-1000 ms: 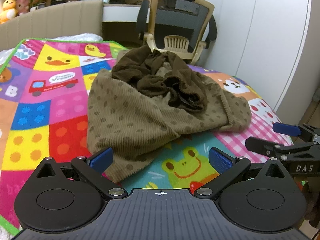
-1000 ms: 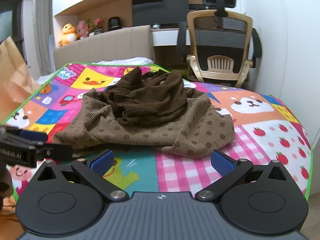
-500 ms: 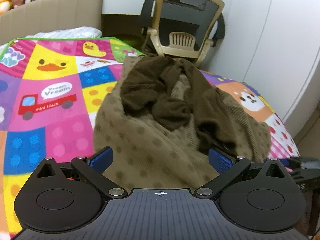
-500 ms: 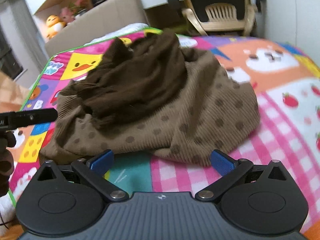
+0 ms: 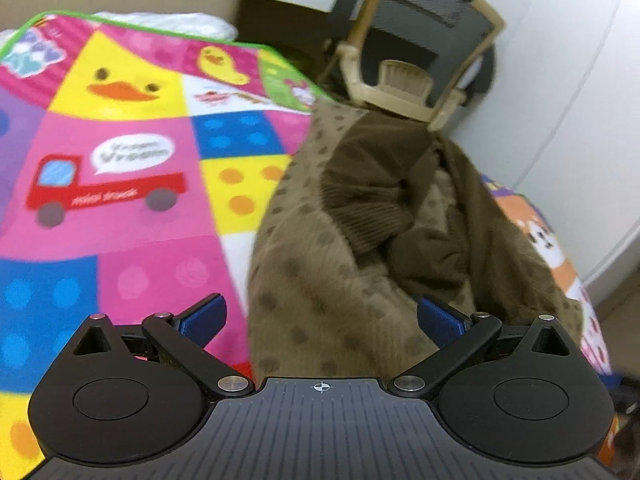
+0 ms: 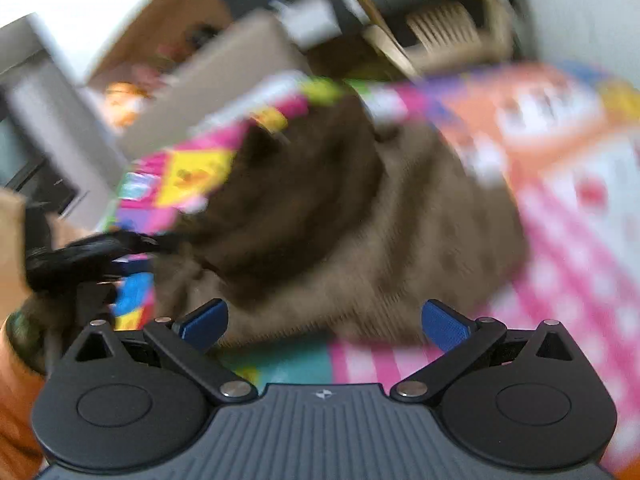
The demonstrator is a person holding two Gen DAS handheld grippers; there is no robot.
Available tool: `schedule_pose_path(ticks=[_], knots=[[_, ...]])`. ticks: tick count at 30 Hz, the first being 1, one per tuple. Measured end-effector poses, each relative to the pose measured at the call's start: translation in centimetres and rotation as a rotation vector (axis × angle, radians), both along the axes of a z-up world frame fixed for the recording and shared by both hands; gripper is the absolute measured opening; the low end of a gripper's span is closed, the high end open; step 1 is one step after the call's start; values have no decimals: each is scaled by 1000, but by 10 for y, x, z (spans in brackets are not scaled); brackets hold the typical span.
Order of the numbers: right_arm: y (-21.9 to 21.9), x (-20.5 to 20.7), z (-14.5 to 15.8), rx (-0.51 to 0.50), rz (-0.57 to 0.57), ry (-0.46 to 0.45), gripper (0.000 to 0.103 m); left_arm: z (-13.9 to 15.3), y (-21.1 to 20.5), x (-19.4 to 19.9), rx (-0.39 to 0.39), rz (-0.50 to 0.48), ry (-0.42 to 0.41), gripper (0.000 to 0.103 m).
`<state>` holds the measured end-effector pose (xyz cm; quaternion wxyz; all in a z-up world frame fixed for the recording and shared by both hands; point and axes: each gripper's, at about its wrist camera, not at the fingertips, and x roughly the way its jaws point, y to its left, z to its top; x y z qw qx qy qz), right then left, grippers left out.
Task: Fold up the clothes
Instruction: 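Reach into the dress and close the left gripper on the dark brown fabric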
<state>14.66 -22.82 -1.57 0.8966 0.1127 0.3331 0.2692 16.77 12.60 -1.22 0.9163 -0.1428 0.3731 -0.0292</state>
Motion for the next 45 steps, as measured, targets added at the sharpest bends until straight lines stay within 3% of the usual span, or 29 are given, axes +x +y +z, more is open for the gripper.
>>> schedule_pose_path(ticks=[2, 3, 4, 8, 13, 14, 16, 18, 19, 23, 26, 31, 35, 36, 37, 38, 39, 40, 45], knots=[[6, -1, 23, -134, -24, -171, 103, 1, 2, 4, -10, -21, -9, 103], [9, 8, 26, -171, -33, -203, 103, 2, 1, 7, -9, -28, -16, 103], [11, 23, 22, -181, -40, -187, 102, 2, 1, 9, -10, -29, -22, 103], [21, 86, 4, -220, -67, -124, 68, -4, 2, 22, -5, -17, -42, 103], [33, 159, -21, -268, -92, -40, 67, -19, -1, 35, -13, -23, -5, 99], [38, 166, -28, -278, -83, -15, 61, -20, -2, 36, -1, -28, -2, 96], [47, 174, -40, -291, -72, 21, 44, -25, -5, 40, 44, -30, 10, 77], [52, 166, -41, -284, -69, 21, 38, -29, -6, 41, 85, -22, 1, 64], [54, 159, -40, -277, -48, 25, 26, -29, -6, 41, 101, -24, -4, 61], [53, 116, -35, -295, 11, 31, 17, -28, -10, 31, 119, -80, -17, 32], [43, 72, -29, -304, 52, 38, 16, -23, -16, 10, 131, -153, -8, 25], [16, -9, -25, -365, 93, 7, 17, -23, -24, -51, 128, -258, 27, 26], [5, -45, -14, -414, 84, -76, 23, -5, -26, -79, 171, -266, -10, 41], [2, -47, -9, -397, 71, -89, 26, 5, -27, -83, 188, -269, -40, 46], [-2, -47, -3, -376, 55, -105, 34, 15, -29, -86, 205, -273, -72, 51], [-5, -47, 3, -351, 35, -126, 48, 28, -34, -87, 220, -287, -115, 62], [-8, -47, 9, -325, 16, -147, 56, 40, -40, -87, 231, -310, -164, 71], [-11, -46, 14, -290, -1, -160, 66, 50, -47, -86, 237, -332, -207, 74], [-17, -31, 11, -34, -3, -85, 69, 75, -88, -66, 138, -453, -294, 78]])
